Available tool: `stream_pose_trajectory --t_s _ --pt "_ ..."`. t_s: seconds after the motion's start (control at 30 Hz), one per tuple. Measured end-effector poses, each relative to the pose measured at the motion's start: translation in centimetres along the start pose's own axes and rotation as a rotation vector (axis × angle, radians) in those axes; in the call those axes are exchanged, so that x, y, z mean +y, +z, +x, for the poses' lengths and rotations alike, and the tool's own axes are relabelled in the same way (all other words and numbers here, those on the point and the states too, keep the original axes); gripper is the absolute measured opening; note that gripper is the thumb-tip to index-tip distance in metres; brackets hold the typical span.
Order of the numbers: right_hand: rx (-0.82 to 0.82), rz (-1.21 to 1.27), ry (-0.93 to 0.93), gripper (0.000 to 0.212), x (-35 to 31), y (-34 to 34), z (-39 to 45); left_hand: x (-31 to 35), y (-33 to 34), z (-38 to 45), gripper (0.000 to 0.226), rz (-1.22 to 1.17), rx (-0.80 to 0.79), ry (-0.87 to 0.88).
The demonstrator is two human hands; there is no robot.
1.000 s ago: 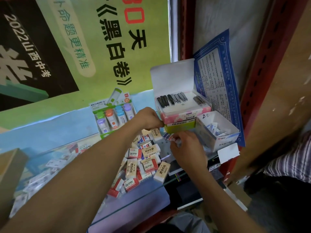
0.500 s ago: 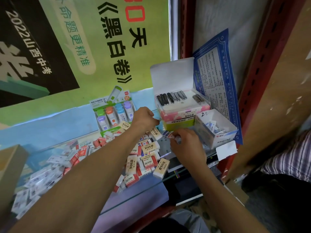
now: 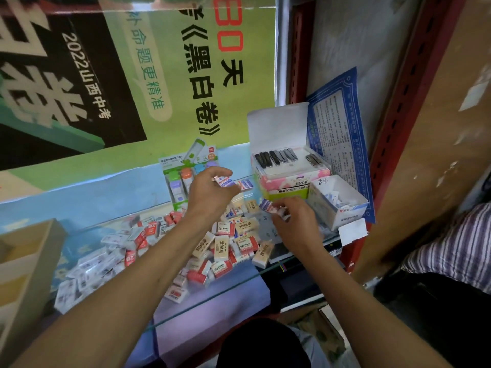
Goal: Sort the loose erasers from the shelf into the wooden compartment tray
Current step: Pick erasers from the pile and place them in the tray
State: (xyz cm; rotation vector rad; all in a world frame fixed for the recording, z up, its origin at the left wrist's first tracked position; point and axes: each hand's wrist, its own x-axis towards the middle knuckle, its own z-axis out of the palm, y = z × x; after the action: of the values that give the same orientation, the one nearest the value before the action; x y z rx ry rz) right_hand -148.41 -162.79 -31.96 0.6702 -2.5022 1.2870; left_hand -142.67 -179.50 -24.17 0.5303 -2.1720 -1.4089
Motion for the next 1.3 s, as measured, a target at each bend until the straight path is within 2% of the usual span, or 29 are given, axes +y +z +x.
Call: stream_pose_trajectory --t_s 0.13,0.23,0.33,0.43,0.57,0.67,0.83,1.0,1.17,1.3 --pt "-0.030 0.241 0.060 0.018 -4.6 -0.3 -1.3 -0.7 -4.7 -4.2 0.028 -0.110 0.015 0.038" --pt "-0.171 0.463 0.078 0.021 -8.8 0.4 -2.6 -1.6 -8.3 -7.0 0.031 -0.188 0.082 0.078" --pt "-0.275 0.539 0.051 0.025 -12.7 2.3 -4.0 -2.9 -11.9 -9.8 0.036 -0.204 0.190 0.127" --pt "-0.355 0.629 0.067 0.033 -16.8 4.7 -5.5 -4.7 -15.0 -11.8 0.037 -0.334 0.338 0.034" --pt "-0.530 0.719 0.112 0.029 -21.0 7.6 -7.1 -5.0 -17.8 -13.6 0.033 -0.533 0.390 -0.074" --pt "-0.633 0.818 0.213 0.016 -22.5 9.3 -8.1 -6.0 -19.4 -14.3 0.035 -0.489 0.424 -0.059" --pt "-0.691 0.894 0.305 0.014 -23.5 11.2 -8.8 -8.1 -21.4 -15.2 0.041 -0.356 0.457 -0.051" --pt "-0.668 0.911 0.236 0.016 -24.6 12.0 -9.2 -9.2 -22.2 -15.5 0.042 -0.214 0.509 0.032" --pt "-0.621 0.898 0.240 0.014 -24.9 12.1 -9.2 -9.6 -22.7 -15.8 0.062 -0.222 0.415 0.033" --pt "-0.649 0.900 0.248 0.009 -24.8 11.9 -9.3 -9.9 -23.2 -16.3 0.062 -0.136 0.365 0.052"
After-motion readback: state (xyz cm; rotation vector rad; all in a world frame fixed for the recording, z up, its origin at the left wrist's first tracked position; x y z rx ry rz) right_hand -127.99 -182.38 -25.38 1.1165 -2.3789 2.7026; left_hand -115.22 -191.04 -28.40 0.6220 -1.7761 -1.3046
